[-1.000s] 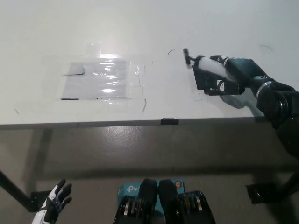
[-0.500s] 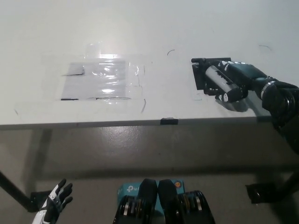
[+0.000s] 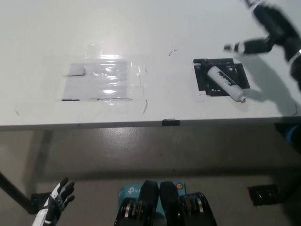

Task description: The robot uses right hand to pick up a small white air pumper and uses its left hand to compress it, and then puts it on the desk

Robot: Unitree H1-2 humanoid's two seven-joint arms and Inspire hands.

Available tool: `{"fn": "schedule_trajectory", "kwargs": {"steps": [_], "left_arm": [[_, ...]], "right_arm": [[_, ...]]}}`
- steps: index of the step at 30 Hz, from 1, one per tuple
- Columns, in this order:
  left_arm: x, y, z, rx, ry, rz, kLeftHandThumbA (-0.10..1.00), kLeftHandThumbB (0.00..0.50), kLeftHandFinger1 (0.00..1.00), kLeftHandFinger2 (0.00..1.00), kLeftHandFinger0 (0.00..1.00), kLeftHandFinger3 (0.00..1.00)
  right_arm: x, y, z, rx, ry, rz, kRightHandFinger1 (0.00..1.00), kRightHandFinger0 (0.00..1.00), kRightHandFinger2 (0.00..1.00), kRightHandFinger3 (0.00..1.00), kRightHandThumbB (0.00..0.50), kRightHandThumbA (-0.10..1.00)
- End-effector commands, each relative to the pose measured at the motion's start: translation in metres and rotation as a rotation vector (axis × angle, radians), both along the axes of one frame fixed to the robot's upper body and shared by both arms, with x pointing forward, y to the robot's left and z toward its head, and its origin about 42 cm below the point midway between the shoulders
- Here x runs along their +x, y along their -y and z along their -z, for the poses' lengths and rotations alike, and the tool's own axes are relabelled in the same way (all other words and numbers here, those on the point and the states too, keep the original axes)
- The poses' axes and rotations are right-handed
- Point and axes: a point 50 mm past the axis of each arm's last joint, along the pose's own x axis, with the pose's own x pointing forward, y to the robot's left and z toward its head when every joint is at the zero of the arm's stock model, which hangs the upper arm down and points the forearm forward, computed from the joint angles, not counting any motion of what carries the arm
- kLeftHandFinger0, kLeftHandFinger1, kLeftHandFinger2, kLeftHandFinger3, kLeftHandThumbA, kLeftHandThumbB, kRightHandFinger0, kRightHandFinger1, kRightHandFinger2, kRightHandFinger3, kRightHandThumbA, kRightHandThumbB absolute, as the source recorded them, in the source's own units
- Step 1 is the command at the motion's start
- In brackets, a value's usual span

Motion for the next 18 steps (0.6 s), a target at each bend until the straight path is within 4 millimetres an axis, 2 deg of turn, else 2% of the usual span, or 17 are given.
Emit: {"fn": "schedule_trajectory", "kwargs": {"steps": [1, 3, 6, 9, 11, 13, 14, 18], "left_arm": [[0.013, 0.003, -0.014, 0.000, 0.064, 0.041, 1.00, 0.221, 1.00, 1.00, 1.00, 1.00], [0.024, 0.002, -0.018, 0.013, 0.080, 0.037, 1.00, 0.231, 1.00, 1.00, 1.00, 1.00], [0.032, 0.002, -0.018, 0.003, 0.083, 0.040, 1.00, 0.242, 1.00, 1.00, 1.00, 1.00], [0.047, -0.002, -0.023, 0.020, 0.114, 0.031, 1.00, 0.200, 1.00, 1.00, 1.00, 1.00], [0.055, -0.005, -0.026, 0.021, 0.126, 0.023, 1.00, 0.217, 1.00, 1.00, 1.00, 1.00], [0.056, -0.005, -0.027, 0.025, 0.127, 0.021, 1.00, 0.225, 1.00, 1.00, 1.00, 1.00], [0.053, -0.005, -0.025, 0.019, 0.120, 0.019, 1.00, 0.218, 1.00, 1.00, 1.00, 1.00], [0.045, -0.006, -0.018, 0.014, 0.100, 0.007, 1.00, 0.188, 1.00, 1.00, 1.00, 1.00]], "right_arm": [[-0.068, 0.020, -0.053, 0.184, 0.274, -0.077, 1.00, 1.00, 1.00, 1.00, 0.386, 1.00], [-0.106, 0.021, -0.036, 0.226, 0.307, -0.140, 1.00, 1.00, 1.00, 1.00, 0.358, 1.00], [-0.146, 0.016, -0.009, 0.266, 0.306, -0.171, 1.00, 1.00, 1.00, 1.00, 0.374, 1.00], [-0.185, 0.004, 0.029, 0.391, 0.239, -0.201, 1.00, 1.00, 1.00, 1.00, 0.395, 1.00], [-0.201, -0.006, 0.055, 0.417, 0.220, -0.211, 1.00, 1.00, 1.00, 1.00, 0.350, 1.00], [-0.211, -0.012, 0.069, 0.428, 0.196, -0.201, 1.00, 1.00, 1.00, 1.00, 0.352, 1.00], [-0.223, -0.022, 0.091, 0.485, 0.134, -0.211, 1.00, 1.00, 1.00, 1.00, 0.349, 1.00], [-0.239, -0.041, 0.142, 0.564, 0.029, -0.230, 1.00, 1.00, 1.00, 1.00, 0.313, 1.00]]}}
